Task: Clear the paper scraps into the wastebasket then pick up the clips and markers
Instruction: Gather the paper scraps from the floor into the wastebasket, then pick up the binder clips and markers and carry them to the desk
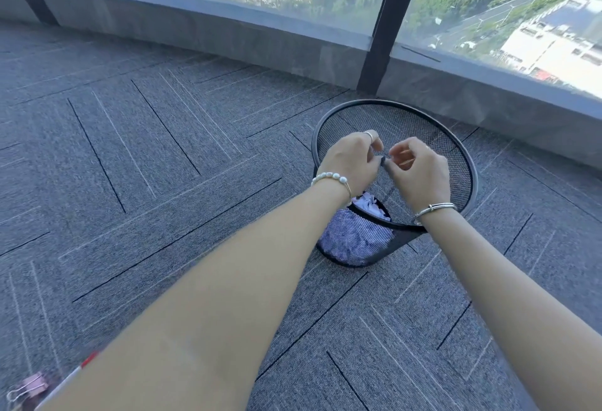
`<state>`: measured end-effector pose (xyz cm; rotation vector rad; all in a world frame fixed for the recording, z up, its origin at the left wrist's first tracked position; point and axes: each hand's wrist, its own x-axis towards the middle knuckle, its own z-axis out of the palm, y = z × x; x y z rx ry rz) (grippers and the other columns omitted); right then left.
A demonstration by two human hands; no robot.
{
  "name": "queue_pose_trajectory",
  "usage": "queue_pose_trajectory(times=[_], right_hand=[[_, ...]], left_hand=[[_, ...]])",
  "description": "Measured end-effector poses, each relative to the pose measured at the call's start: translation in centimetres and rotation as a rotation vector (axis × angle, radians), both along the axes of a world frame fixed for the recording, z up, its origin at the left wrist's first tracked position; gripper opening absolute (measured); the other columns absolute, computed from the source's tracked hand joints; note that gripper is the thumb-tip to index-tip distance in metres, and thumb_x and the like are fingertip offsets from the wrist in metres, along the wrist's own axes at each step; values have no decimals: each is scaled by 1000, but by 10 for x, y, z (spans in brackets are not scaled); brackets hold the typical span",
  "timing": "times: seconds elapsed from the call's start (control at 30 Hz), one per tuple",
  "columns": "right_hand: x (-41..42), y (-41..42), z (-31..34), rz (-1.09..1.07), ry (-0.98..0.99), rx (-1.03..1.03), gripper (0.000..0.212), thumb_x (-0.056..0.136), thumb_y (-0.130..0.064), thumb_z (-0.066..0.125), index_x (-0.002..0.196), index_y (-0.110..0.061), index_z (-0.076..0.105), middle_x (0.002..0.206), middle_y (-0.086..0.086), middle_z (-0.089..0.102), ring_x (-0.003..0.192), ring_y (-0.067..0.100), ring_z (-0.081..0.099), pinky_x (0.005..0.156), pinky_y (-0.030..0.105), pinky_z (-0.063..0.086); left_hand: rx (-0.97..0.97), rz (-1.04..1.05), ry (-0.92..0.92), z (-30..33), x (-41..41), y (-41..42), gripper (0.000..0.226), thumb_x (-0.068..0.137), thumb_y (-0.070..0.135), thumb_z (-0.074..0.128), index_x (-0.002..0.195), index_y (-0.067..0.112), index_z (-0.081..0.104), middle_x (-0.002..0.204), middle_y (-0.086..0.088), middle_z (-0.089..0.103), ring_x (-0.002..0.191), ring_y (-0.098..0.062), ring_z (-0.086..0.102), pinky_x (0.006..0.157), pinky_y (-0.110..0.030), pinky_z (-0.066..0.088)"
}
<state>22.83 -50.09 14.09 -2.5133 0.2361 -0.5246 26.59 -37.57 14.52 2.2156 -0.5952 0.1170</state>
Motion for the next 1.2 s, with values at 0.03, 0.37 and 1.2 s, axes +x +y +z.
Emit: queue_pose_trajectory(times=[0.03, 0.37, 1.2], right_hand=[[-1, 1, 1, 11, 9, -19, 11, 77, -22, 67, 82, -17, 58, 72, -5, 62, 70, 16, 61, 72, 29, 48], [-10, 50, 45, 190, -29, 4, 14, 80, -7, 56, 88, -14, 64, 80, -4, 63, 77, 12, 59, 75, 26, 48], [-138, 476, -133, 1224, 456, 58, 14, 77, -6, 59, 88, -11, 65, 83, 4, 69, 76, 14, 60, 71, 22, 44]], left_hand=[[-21, 3, 19, 2, 0, 1, 8, 82, 14, 58, 90, 15, 60, 70, 2, 59, 63, -13, 54, 61, -30, 48], [-83, 22, -106, 22, -16, 54, 11, 86, 9, 54, 92, 12, 61, 78, -2, 63, 69, -12, 57, 63, -30, 52], [5, 931, 186, -146, -307, 479, 13, 80, 1, 58, 89, 10, 62, 85, -2, 63, 77, -6, 49, 74, -8, 35]])
